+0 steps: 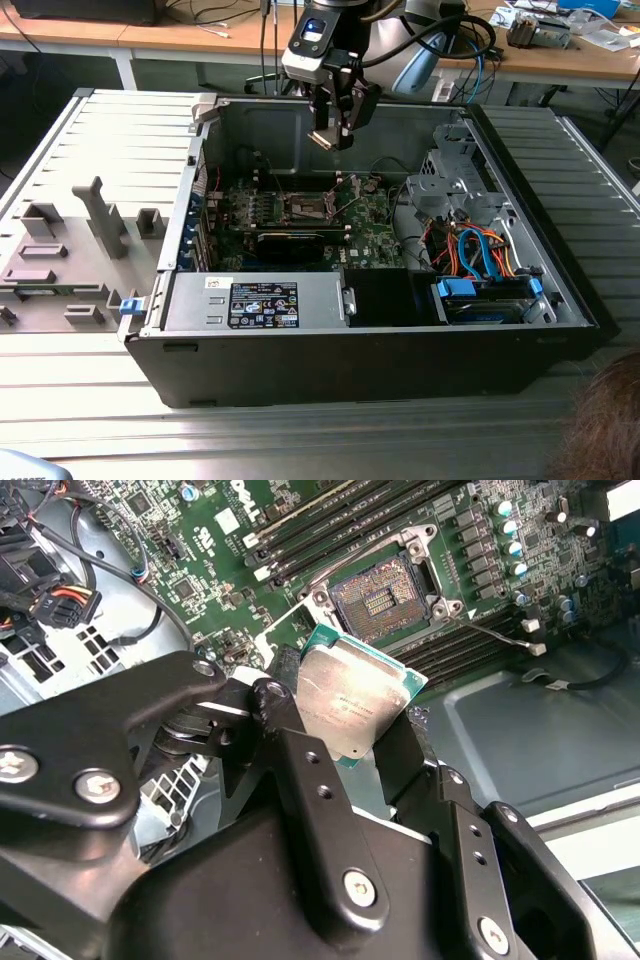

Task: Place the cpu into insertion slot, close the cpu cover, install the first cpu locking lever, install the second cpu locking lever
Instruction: 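Place the cpu into insertion slot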

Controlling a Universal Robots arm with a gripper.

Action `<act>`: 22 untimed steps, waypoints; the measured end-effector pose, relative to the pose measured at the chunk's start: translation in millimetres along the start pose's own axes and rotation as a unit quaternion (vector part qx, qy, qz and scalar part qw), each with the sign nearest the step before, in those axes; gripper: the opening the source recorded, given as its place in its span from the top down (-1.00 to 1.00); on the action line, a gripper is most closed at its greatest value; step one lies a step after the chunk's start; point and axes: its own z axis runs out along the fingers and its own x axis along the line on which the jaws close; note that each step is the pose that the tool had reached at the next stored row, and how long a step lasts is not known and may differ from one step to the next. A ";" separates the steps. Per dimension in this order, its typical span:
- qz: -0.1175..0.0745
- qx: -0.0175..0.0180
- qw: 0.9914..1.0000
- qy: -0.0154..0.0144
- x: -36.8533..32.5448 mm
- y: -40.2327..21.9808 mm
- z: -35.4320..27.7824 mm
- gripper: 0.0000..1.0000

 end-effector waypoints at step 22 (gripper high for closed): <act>0.009 0.000 1.000 0.000 0.0 0.0 0.4 -0.09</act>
